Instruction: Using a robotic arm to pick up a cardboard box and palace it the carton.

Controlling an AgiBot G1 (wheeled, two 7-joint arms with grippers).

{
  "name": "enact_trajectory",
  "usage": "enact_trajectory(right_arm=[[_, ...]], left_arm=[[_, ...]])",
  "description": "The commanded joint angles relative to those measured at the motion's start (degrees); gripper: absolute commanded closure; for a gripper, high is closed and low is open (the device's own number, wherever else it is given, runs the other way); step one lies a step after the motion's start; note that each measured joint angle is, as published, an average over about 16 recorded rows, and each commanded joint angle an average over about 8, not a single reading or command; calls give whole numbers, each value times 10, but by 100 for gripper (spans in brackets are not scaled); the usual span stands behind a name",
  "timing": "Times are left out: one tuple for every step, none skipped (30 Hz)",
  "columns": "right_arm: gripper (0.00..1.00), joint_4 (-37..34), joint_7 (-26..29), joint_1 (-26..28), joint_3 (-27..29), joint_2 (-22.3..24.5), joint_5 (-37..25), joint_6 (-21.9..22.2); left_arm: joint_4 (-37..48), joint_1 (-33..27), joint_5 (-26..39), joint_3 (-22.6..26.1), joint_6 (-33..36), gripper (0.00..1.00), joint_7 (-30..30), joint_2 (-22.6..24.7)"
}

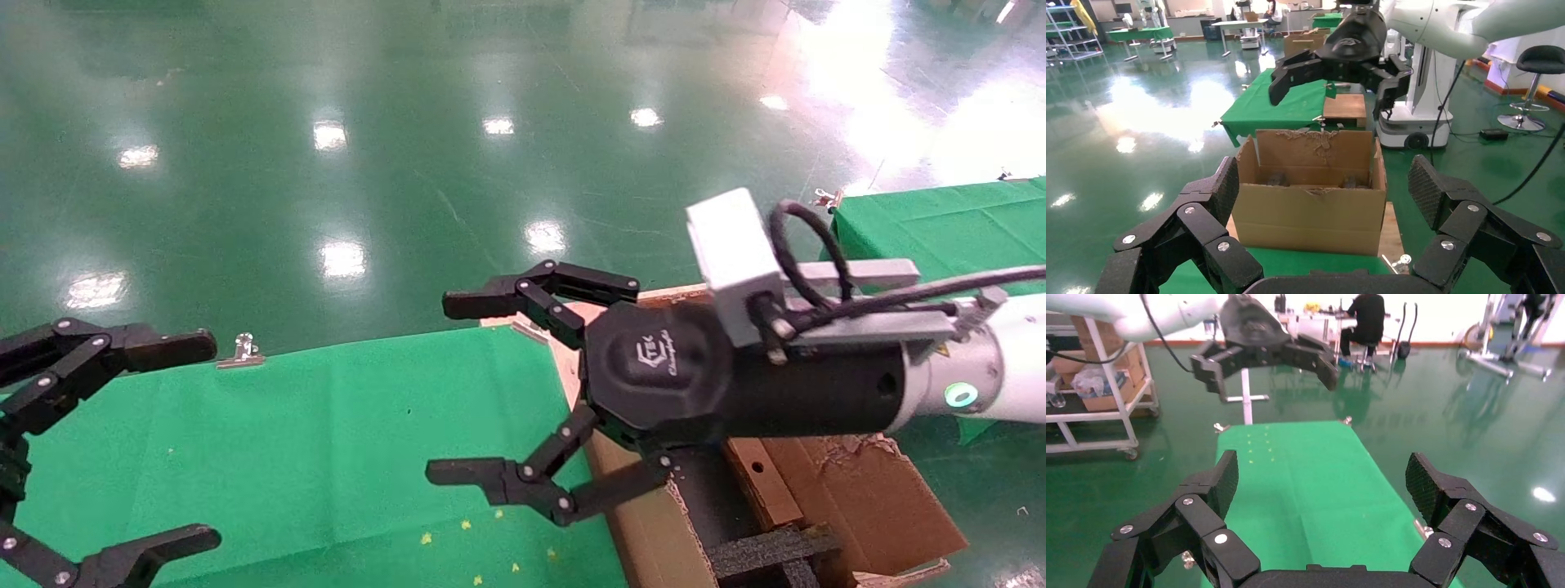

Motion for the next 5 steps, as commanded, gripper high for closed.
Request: enact_trajectory(right_arm=[[0,-1,-11,-27,42,-8,-2,-20],[0,-1,-14,-34,52,-10,-3,-25],[0,-1,-15,-38,58,-11,-3,-27],[0,-2,-16,-41,63,-12,-3,-29],[0,-2,-17,-43,67,-12,-4,-31]], left_arm=[[0,0,0,0,0,0,0,0],[0,0,0,0,0,0,0,0],[0,0,0,0,0,0,0,0],[0,0,0,0,0,0,0,0],[0,0,0,0,0,0,0,0]])
